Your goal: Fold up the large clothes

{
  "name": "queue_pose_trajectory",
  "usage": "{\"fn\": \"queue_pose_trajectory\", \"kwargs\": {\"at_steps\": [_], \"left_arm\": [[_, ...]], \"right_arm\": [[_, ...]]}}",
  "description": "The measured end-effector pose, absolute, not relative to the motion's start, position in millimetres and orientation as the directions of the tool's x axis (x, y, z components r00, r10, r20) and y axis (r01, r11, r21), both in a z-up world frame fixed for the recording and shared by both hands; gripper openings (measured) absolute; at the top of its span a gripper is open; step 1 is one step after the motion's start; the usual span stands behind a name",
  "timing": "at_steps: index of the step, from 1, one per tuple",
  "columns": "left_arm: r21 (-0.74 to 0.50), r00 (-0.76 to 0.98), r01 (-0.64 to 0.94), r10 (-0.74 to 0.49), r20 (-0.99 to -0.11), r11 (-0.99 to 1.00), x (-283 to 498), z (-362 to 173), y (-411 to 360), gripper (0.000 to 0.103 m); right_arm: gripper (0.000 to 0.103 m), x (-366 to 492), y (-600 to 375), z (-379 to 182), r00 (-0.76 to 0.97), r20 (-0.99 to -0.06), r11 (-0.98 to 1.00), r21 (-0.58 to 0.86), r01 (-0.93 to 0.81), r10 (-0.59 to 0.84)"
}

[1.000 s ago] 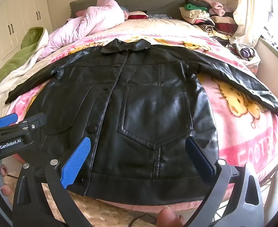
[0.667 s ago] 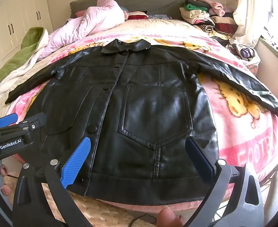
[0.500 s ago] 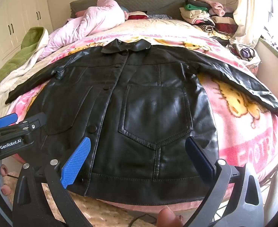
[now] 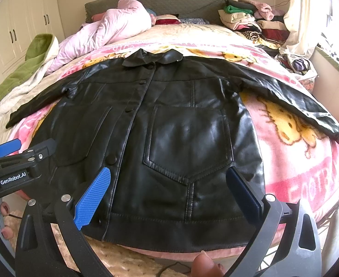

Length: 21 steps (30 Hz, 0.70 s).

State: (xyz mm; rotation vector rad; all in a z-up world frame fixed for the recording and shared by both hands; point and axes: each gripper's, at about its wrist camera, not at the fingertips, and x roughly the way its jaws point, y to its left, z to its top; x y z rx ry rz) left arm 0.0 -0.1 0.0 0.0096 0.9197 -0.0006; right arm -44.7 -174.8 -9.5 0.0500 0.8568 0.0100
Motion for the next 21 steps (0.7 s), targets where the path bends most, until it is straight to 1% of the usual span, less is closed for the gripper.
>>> {"fn": "queue_pose_trajectory", "kwargs": {"at_steps": [21], "left_arm": [[0.013, 0.605, 0.005, 0.007, -0.796, 1.000, 5.8, 2.2, -1.0, 0.094]], "right_arm": [[0.099, -43.4, -177.3, -8.2, 0.655, -0.755, 0.999, 0.049, 0.011, 0.030]]}}
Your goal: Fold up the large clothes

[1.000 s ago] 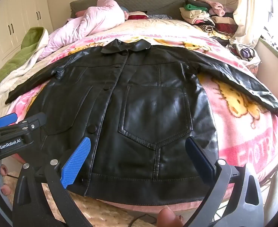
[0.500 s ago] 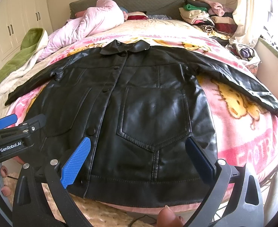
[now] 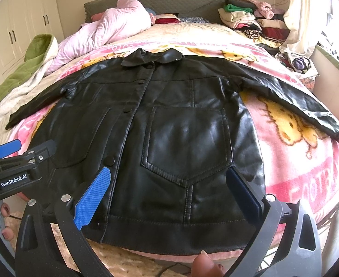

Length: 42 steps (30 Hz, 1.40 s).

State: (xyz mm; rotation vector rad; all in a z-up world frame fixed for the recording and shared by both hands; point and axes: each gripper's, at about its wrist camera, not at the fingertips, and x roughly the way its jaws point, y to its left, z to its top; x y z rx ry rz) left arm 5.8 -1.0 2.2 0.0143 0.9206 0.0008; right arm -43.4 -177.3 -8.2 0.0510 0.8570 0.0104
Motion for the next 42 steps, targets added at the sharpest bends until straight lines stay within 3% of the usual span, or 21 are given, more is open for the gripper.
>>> {"fn": "queue_pose_trajectory", "kwargs": {"at_steps": [18, 42], "left_arm": [[0.033, 0.607, -0.002, 0.027, -0.794, 0.999, 21.8, -1.9, 1.5, 0.094], [0.057, 0.630, -0.061, 0.083, -0.772, 0.996, 110.9, 42.6, 9.3, 0.094]], "right_arm": [[0.099, -18.8, -179.7, -0.6, 0.666, -0.745, 0.998, 0.063, 0.000, 0.047], [0.099, 63.1, -174.4, 43.4, 0.717, -0.693, 0.994, 0.112, 0.012, 0.070]]}}
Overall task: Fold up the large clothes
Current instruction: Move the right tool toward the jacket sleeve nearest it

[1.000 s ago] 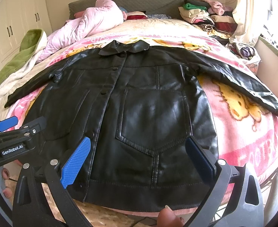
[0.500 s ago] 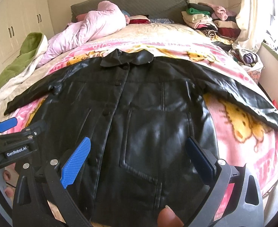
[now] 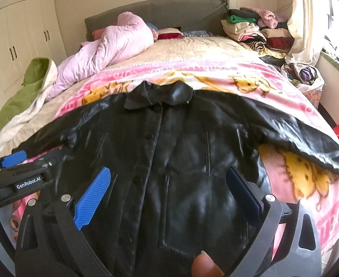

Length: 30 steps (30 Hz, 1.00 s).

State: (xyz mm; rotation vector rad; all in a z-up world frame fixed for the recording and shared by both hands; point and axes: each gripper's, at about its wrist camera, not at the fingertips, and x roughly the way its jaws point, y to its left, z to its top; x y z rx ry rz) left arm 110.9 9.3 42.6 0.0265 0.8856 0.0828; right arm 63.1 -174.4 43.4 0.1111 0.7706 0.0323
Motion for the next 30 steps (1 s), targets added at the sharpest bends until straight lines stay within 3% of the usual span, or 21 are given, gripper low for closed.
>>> {"fn": "queue_pose_trajectory", "kwargs": {"at_steps": [15, 30], "left_arm": [[0.040, 0.626, -0.027, 0.048, -0.778, 0.999, 163.2, 48.6, -22.6, 0.094], [0.022, 0.584, 0.052, -0.013, -0.811, 0.998, 214.4, 19.4, -87.5, 0.094]], "right_arm": [[0.099, 110.8, -224.3, 59.3, 0.747, -0.664, 0.979, 0.156, 0.130, 0.006], [0.099, 118.1, -346.1, 21.6, 0.693, -0.711, 0.887, 0.234, 0.398, -0.123]]}}
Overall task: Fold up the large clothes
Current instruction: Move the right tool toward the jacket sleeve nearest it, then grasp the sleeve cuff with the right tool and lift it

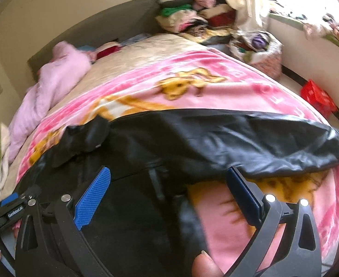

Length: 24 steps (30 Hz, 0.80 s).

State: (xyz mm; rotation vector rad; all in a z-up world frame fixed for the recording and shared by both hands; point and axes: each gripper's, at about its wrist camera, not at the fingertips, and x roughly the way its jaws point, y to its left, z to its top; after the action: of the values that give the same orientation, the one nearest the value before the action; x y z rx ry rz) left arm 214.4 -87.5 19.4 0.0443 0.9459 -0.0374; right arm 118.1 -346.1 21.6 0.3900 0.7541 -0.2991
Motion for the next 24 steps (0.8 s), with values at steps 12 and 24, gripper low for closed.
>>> {"fn": "queue_pose_trajectory", "kwargs": {"at_steps": [12, 24], "left_arm": [[-0.020, 0.554, 0.121, -0.084, -0.828, 0.992, 235.1, -5.3, -137.4, 0.094], [0.002, 0.521, 0.148, -0.076, -0.850, 0.989, 240.9, -30.4, -163.7, 0.094]], "right_arm": [[0.099, 89.7, -454.4, -8.4, 0.620, -0.745, 0.715, 0.294, 0.634, -0.244], [0.099, 46.2, -540.4, -53.1, 0.467, -0.808, 0.409, 0.313, 0.857, -0.359]]}}
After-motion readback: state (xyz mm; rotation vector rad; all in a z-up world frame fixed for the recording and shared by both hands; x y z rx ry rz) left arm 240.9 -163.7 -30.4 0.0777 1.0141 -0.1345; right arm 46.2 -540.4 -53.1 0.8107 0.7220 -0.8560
